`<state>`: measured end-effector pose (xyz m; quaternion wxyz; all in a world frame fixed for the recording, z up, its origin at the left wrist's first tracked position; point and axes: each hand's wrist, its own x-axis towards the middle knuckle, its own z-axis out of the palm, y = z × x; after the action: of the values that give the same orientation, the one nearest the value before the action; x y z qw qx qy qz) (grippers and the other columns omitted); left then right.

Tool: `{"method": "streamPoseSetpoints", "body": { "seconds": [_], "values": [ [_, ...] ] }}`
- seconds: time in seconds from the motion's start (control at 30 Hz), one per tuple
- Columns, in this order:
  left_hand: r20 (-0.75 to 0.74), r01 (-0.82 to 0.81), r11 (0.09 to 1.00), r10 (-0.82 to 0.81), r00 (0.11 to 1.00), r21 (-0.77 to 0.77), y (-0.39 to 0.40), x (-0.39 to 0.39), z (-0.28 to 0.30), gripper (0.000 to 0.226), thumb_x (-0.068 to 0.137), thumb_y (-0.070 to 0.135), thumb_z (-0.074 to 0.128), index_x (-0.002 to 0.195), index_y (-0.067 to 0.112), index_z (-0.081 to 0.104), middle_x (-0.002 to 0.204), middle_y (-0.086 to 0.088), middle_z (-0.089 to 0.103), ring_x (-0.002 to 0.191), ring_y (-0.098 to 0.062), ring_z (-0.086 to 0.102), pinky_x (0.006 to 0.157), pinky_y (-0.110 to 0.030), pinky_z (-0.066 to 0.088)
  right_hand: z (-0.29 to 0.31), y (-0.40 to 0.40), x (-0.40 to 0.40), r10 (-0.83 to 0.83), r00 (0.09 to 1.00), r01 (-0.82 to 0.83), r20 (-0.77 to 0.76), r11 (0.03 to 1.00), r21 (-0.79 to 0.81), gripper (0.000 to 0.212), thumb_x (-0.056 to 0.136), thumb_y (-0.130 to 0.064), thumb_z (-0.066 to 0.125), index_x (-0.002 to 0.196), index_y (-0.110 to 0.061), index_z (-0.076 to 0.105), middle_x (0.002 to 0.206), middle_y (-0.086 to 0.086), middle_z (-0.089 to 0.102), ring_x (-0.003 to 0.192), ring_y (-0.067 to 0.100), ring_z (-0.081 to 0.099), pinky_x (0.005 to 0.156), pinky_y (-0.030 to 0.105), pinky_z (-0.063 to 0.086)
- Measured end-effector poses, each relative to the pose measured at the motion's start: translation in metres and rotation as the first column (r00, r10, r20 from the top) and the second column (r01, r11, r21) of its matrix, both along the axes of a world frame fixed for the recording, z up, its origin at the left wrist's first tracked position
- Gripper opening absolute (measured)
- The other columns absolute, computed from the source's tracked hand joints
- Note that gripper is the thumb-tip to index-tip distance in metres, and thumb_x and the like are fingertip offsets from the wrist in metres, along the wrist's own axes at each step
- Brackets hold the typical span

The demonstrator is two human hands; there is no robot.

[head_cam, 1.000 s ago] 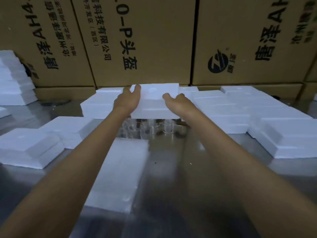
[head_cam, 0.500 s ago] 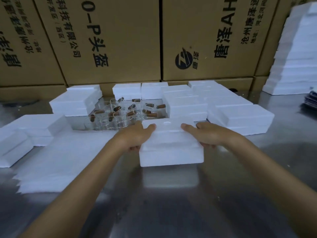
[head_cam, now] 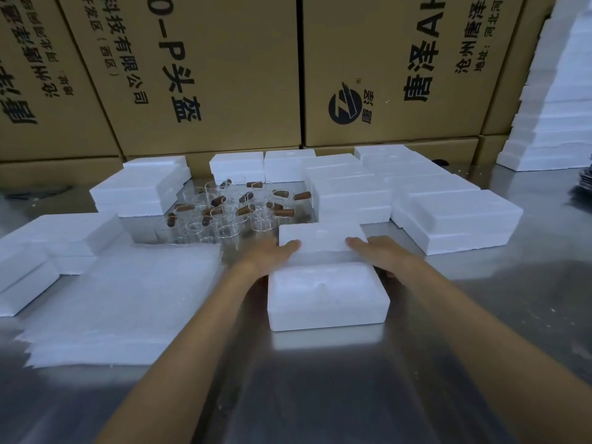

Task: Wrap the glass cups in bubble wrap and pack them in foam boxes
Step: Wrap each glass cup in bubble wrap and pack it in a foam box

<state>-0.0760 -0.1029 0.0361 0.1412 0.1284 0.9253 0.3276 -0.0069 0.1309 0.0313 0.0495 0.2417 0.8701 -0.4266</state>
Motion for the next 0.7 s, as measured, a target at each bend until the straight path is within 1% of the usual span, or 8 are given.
{"method": "streamPoseSetpoints", "body": {
  "seconds": [0.07, 0.17, 0.2, 0.3, 0.37, 0.5, 0.6, 0.7],
  "values": [
    [-0.017, -0.056, 0.995, 0.058, 0.998, 0.088, 0.0, 0.0, -0.004, 0.062, 0.098, 0.064, 0.043, 0.117, 0.011, 0.068, 0.114, -0.009, 0.071, 0.105, -0.027, 0.066, 0.102, -0.043, 0.048, -0.006, 0.003, 0.0, -0.042, 0.997, 0.04, -0.07, 0.999, -0.028, 0.044, 0.088, -0.067, 0.051, 0.087, -0.023, 0.051, 0.081, -0.007, 0.047, 0.07, 0.014, 0.045, 0.059, 0.028, 0.032],
    [-0.198, -0.224, 0.957, 0.259, 0.945, 0.182, -0.002, -0.007, -0.001, 0.042, 0.106, 0.041, 0.038, 0.13, 0.012, 0.056, 0.122, -0.012, 0.065, 0.113, -0.033, 0.06, 0.095, -0.04, 0.045, -0.006, 0.003, 0.005, -0.138, 0.974, 0.128, -0.178, 0.99, -0.066, 0.054, 0.091, -0.065, 0.05, 0.074, -0.015, 0.047, 0.069, 0.001, 0.054, 0.057, 0.018, 0.048, 0.054, 0.029, 0.035],
    [-0.268, -0.249, 0.947, 0.298, 0.916, 0.202, -0.004, -0.012, 0.002, 0.035, 0.105, 0.028, 0.039, 0.136, 0.014, 0.05, 0.125, -0.015, 0.062, 0.112, -0.036, 0.06, 0.093, -0.042, 0.046, -0.008, 0.003, 0.008, -0.183, 0.96, 0.167, -0.211, 0.982, -0.092, 0.055, 0.094, -0.063, 0.047, 0.075, -0.012, 0.05, 0.068, 0.004, 0.056, 0.054, 0.019, 0.05, 0.053, 0.028, 0.036],
    [-0.299, -0.23, 0.956, 0.277, 0.913, 0.182, -0.009, -0.034, 0.014, 0.057, 0.099, 0.004, 0.042, 0.151, 0.024, 0.036, 0.144, -0.021, 0.046, 0.11, -0.038, 0.06, 0.089, -0.043, 0.05, -0.021, 0.003, 0.02, -0.338, 0.885, 0.268, -0.321, 0.933, -0.241, 0.047, 0.099, -0.048, 0.043, 0.09, -0.006, 0.06, 0.071, 0.006, 0.058, 0.059, 0.02, 0.054, 0.055, 0.029, 0.038],
    [-0.296, -0.237, 0.968, 0.251, 0.922, 0.084, -0.009, -0.048, 0.017, 0.06, 0.097, 0.0, 0.045, 0.152, 0.024, 0.039, 0.153, -0.02, 0.037, 0.117, -0.038, 0.058, 0.092, -0.038, 0.05, -0.028, 0.001, 0.025, -0.389, 0.836, 0.293, -0.387, 0.913, -0.285, 0.037, 0.099, -0.041, 0.045, 0.095, -0.008, 0.06, 0.071, 0.004, 0.058, 0.066, 0.023, 0.057, 0.058, 0.031, 0.04],
    [-0.366, -0.25, 0.96, 0.19, 0.911, -0.125, -0.007, -0.063, 0.009, 0.049, 0.097, 0.003, 0.05, 0.143, 0.02, 0.049, 0.142, -0.018, 0.048, 0.119, -0.037, 0.057, 0.098, -0.04, 0.047, -0.029, -0.004, 0.028, -0.405, 0.805, 0.29, -0.434, 0.906, -0.309, 0.026, 0.098, -0.036, 0.045, 0.101, -0.017, 0.062, 0.087, 0.006, 0.065, 0.089, 0.032, 0.065, 0.087, 0.045, 0.054],
    [-0.448, -0.271, 0.95, 0.175, 0.877, -0.158, -0.004, -0.065, 0.007, 0.032, 0.099, 0.004, 0.05, 0.129, 0.017, 0.054, 0.135, -0.02, 0.048, 0.1, -0.033, 0.057, 0.087, -0.037, 0.047, -0.026, -0.003, 0.029, -0.443, 0.792, 0.303, -0.42, 0.883, -0.359, 0.028, 0.098, -0.035, 0.046, 0.104, -0.013, 0.062, 0.083, 0.005, 0.063, 0.076, 0.027, 0.062, 0.07, 0.037, 0.054],
    [-0.492, -0.229, 0.968, 0.152, 0.857, -0.1, -0.004, -0.06, 0.01, 0.023, 0.102, 0.003, 0.044, 0.121, 0.012, 0.054, 0.127, -0.021, 0.049, 0.088, -0.028, 0.053, 0.079, -0.033, 0.044, -0.021, -0.006, 0.035, -0.443, 0.755, 0.335, -0.484, 0.894, -0.296, 0.021, 0.1, -0.031, 0.046, 0.109, -0.016, 0.058, 0.084, -0.001, 0.064, 0.069, 0.016, 0.058, 0.058, 0.025, 0.039]
  ]
}}
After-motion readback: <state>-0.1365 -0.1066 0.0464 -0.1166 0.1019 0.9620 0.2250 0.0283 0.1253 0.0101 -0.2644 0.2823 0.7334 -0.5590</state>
